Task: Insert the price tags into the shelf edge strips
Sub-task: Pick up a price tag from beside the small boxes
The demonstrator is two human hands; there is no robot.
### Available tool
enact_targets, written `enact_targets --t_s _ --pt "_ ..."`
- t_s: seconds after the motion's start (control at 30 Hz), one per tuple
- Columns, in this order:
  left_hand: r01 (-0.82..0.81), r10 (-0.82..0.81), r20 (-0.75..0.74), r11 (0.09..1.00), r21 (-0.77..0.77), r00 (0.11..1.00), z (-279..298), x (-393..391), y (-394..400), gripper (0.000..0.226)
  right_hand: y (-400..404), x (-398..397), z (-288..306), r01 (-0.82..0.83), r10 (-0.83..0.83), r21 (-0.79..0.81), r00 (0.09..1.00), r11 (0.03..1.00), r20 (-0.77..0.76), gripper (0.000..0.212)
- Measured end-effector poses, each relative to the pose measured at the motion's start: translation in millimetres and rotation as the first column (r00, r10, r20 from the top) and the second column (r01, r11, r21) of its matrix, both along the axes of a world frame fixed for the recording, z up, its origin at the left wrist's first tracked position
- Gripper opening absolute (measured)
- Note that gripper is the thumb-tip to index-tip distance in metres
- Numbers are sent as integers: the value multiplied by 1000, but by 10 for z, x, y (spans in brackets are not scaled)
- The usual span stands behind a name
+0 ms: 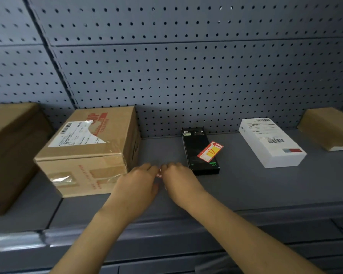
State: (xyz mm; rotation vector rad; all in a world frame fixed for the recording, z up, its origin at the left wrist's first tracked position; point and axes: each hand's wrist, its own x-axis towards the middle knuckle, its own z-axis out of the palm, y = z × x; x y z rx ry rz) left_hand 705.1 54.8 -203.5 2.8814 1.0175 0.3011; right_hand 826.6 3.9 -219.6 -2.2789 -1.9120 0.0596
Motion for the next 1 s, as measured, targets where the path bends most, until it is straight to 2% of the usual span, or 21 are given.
enact_targets --t_s 0.2,0.4,0.47,0.53,0.6,0.7,0.8,1.0 --pt "-9 9 10 999 37 1000 30 -67 -90 24 -52 -43 31 -27 27 -19 1000 999 7 25" --pt "-40 41 42 999 -14 998 112 -229 -96 27 -134 -19 74 -24 20 155 999 988 27 16" --pt "-52 53 52 998 -19 997 119 -300 -102 28 -148 -29 65 -35 48 263 998 964 -42 18" --pt "-64 65 63 998 -18 996 110 -374 -112 28 -170 -71 69 10 48 408 990 913 -130 16" --pt "-68 69 69 997 -22 995 99 -451 -123 28 -195 -142 67 57 35 488 983 871 -179 16" --pt "-63 64 88 998 -18 994 92 -582 -135 26 -236 -275 46 77 38 470 972 879 -230 23" --pt "-52 53 90 999 -15 995 91 -741 -127 27 -275 -378 9 170 14 425 918 889 -396 26" --pt "-19 21 105 999 -26 994 57 -1081 -122 20 -424 -691 33 320 -58 410 842 854 -536 21"
